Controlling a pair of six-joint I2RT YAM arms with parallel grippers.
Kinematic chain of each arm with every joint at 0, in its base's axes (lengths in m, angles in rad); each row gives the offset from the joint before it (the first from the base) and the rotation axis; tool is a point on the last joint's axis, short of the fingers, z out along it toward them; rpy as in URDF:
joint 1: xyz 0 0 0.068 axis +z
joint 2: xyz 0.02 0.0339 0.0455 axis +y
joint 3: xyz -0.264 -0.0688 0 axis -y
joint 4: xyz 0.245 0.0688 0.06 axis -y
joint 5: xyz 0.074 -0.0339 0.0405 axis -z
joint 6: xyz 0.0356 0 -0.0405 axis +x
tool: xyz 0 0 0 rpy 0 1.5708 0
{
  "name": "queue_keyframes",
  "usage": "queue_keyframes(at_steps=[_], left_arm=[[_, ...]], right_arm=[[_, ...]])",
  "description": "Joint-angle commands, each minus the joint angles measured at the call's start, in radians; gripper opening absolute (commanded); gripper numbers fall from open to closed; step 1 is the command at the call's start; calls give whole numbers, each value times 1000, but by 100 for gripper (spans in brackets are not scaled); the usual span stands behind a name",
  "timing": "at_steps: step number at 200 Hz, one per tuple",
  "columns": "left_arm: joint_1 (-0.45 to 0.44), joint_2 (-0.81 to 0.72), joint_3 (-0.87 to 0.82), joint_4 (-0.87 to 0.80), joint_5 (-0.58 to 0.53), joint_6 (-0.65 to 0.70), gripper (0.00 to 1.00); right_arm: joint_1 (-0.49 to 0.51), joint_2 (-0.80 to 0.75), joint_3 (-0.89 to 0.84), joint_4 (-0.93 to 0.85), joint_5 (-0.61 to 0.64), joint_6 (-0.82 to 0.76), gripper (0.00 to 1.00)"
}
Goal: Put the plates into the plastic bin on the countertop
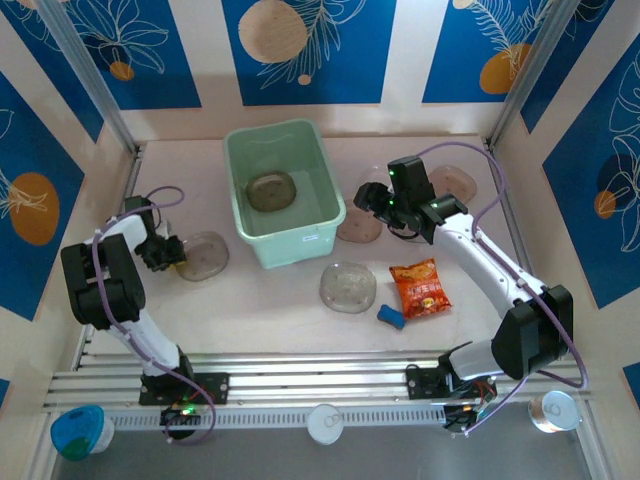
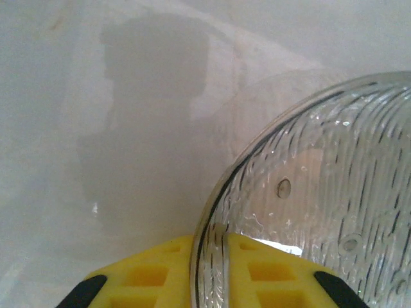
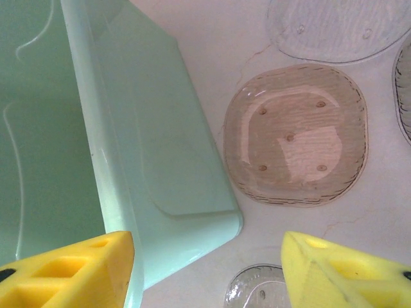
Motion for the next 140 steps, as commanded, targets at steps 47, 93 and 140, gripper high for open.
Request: queue_keyframes(at_steps=[47,93,140], left_arm=[[-6,-137,-64,-29,79,-46,8],[-5,-295,-91,-38,118,-107,3],[-5,-479,-66,-50,104,-191,0]], right_arm=[[8,-59,-20,-15,37,40,59],[16,-119,-42,-44,51,59,57],[20,-181,-63,-63,34,107,58]])
